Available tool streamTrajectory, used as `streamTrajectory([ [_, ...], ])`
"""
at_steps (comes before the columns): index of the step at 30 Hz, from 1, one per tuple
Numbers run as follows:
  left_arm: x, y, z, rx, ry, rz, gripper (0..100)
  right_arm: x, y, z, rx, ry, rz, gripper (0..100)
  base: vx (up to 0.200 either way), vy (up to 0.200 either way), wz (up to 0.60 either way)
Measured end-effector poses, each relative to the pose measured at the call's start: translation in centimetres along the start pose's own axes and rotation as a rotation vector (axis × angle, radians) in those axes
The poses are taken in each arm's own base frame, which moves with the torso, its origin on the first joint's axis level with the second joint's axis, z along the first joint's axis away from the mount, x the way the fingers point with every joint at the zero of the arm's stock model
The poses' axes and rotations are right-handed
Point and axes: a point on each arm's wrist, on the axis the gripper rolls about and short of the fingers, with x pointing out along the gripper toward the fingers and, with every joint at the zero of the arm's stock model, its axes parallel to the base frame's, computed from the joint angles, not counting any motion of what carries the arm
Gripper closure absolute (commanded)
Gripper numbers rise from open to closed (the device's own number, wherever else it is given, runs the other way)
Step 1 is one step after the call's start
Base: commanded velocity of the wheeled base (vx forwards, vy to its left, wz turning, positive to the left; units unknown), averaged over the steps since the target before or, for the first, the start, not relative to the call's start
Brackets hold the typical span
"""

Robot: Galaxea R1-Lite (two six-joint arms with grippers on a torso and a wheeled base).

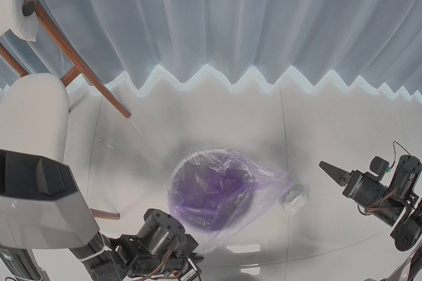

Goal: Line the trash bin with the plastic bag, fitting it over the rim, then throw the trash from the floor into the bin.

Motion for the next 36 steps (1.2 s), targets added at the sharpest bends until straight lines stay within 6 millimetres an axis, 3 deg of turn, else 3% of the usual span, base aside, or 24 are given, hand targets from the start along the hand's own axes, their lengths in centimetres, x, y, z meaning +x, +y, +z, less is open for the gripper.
streamTrajectory([
  [5,0.2,-1.7,-0.6,0.050,0.029,-0.039,100,0.0,0.0,0.0,0.000,0.000,0.001,0,0.000,0.000,0.00],
  [12,1.4,-2.3,-1.3,0.072,0.077,-0.022,100,0.1,-0.1,-0.1,0.002,0.005,-0.003,0,0.000,0.000,0.00],
  [13,1.4,-2.3,-1.5,0.073,0.084,-0.019,0,0.1,-0.1,-0.1,0.003,0.006,-0.004,0,0.000,0.000,0.00],
  [23,-0.2,-2.5,-3.6,0.060,0.152,-0.017,0,0.8,-0.8,-0.9,-0.025,0.054,-0.033,0,0.000,0.000,0.00],
  [28,-3.3,-2.1,-4.0,-0.016,0.112,0.010,0,1.5,-1.5,-2.0,-0.053,0.116,-0.059,0,0.000,0.000,0.00],
  [36,-9.1,-1.8,-4.0,-0.343,-0.078,0.049,0,3.6,-2.0,-4.8,-0.075,0.268,-0.036,0,0.000,0.000,0.00],
])
